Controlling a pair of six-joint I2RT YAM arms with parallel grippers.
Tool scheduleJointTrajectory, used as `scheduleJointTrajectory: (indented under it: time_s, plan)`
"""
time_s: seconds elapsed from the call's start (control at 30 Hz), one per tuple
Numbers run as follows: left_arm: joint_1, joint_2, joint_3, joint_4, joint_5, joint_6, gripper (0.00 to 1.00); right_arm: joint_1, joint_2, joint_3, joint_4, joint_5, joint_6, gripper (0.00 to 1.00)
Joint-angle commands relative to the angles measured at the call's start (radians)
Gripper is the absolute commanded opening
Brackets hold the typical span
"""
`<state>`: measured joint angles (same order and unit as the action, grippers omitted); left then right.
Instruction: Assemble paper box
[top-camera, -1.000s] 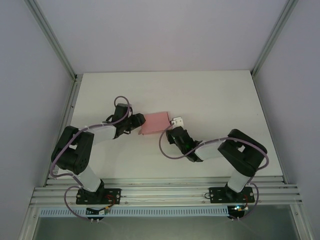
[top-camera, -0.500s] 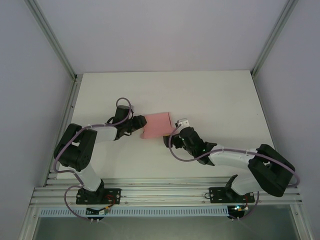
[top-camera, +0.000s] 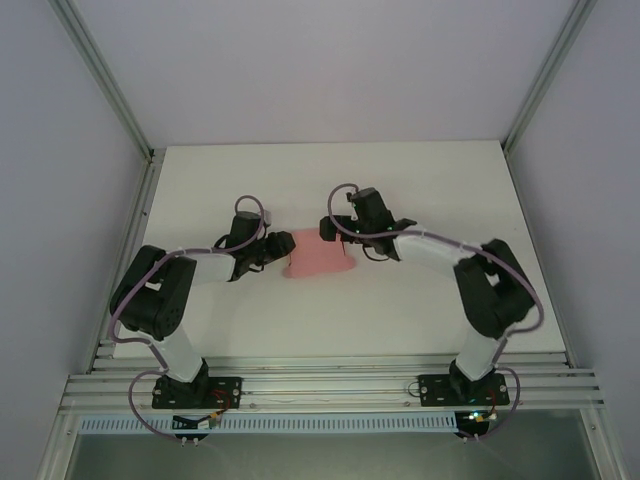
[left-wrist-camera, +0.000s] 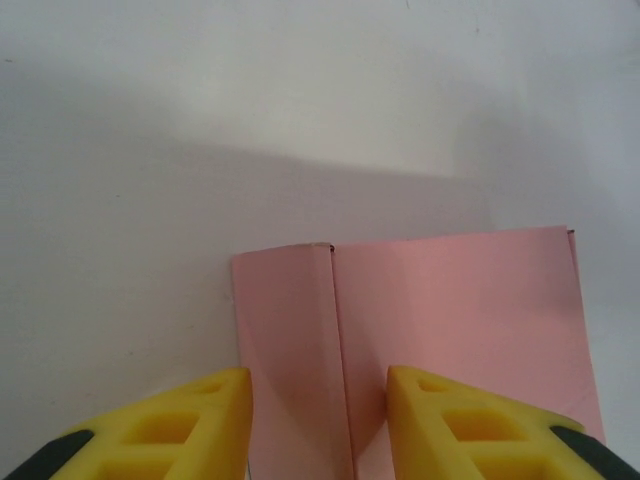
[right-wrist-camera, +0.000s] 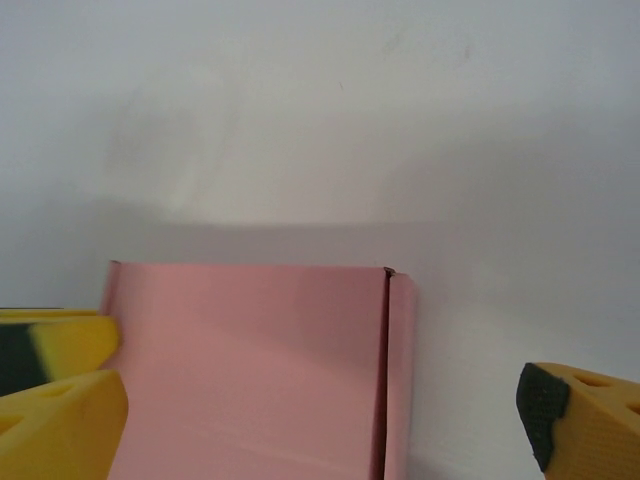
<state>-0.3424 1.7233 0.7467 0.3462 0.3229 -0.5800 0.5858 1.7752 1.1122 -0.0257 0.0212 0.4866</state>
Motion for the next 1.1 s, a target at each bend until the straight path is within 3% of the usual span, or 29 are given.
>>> scheduleJointTrajectory:
  time_s: [0.0,0.17,0.37,0.5,0.6,0.77,0.9,1.07]
  plan:
    - [-0.001,0.054,-0.020,-0.063,0.038,0.004,0.38,-0.052,0.092,0.051,-0.054,-0.190,0.080,0.95]
    - [-0.002,0.060,-0.021,-0.056,0.044,0.001,0.37,-0.105,0.143,-0.005,0.081,-0.335,0.125,0.85]
    - [-0.001,0.061,-0.019,-0.072,0.034,0.009,0.35,-0.105,0.169,-0.027,0.042,-0.302,0.107,0.72]
    - [0.000,0.060,-0.024,-0.076,0.034,0.008,0.33,-0.106,0.164,-0.053,0.054,-0.306,0.116,0.71]
    - [-0.001,0.052,-0.036,-0.061,0.041,0.006,0.33,-0.107,0.149,-0.058,0.058,-0.310,0.113,0.63]
    - [0.000,0.042,-0.057,-0.037,0.041,-0.001,0.32,-0.108,0.114,-0.061,0.068,-0.322,0.116,0.63]
    - [0.016,0.045,-0.083,0.000,0.063,-0.020,0.29,-0.114,0.075,-0.076,0.081,-0.331,0.145,0.71]
    - [0.072,0.026,-0.179,0.163,0.144,-0.064,0.26,-0.131,0.052,-0.118,0.145,-0.419,0.194,0.74]
